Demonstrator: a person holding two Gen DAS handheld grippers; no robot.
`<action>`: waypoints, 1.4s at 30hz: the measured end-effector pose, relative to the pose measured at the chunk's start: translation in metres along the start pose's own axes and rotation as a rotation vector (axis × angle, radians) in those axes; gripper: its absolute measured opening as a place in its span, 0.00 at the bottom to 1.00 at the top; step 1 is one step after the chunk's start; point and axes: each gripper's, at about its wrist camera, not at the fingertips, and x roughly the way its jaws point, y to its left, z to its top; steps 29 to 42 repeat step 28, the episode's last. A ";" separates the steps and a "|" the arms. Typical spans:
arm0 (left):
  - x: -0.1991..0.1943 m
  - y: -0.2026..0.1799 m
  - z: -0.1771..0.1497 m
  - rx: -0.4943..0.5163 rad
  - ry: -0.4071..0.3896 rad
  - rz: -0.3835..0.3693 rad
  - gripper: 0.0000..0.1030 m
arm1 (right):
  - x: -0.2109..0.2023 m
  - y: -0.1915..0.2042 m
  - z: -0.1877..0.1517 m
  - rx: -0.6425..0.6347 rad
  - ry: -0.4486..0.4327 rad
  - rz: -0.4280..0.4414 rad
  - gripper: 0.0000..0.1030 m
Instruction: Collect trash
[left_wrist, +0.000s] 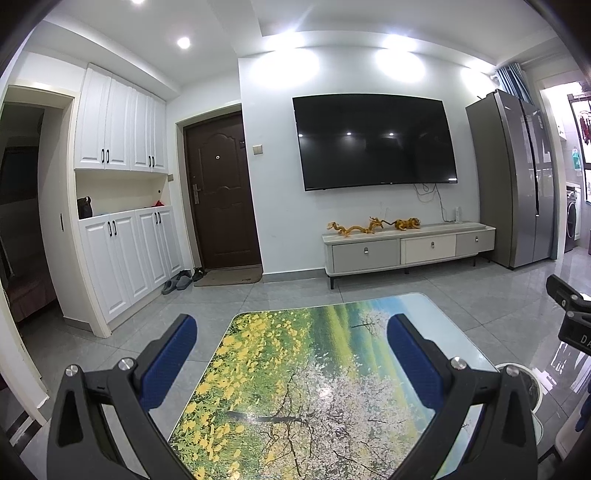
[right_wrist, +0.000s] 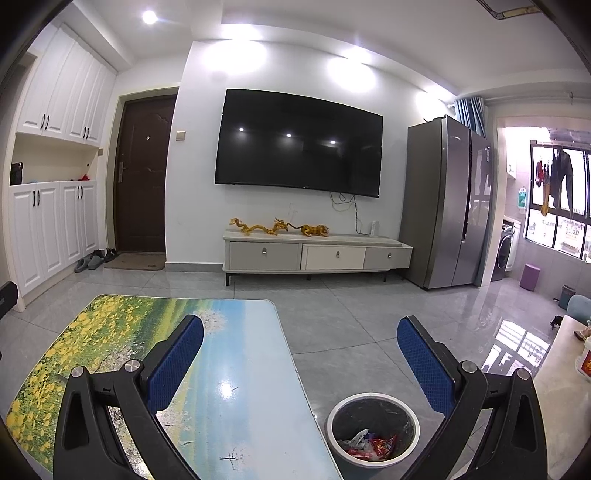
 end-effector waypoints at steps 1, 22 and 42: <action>0.000 0.001 0.000 -0.001 -0.001 0.003 1.00 | 0.000 0.000 0.001 0.001 0.001 0.001 1.00; 0.004 0.004 -0.004 -0.021 0.014 0.027 1.00 | 0.000 -0.002 -0.001 0.000 0.004 -0.006 1.00; 0.006 0.004 -0.003 -0.027 0.024 0.024 1.00 | 0.001 -0.002 0.000 0.002 0.005 -0.009 1.00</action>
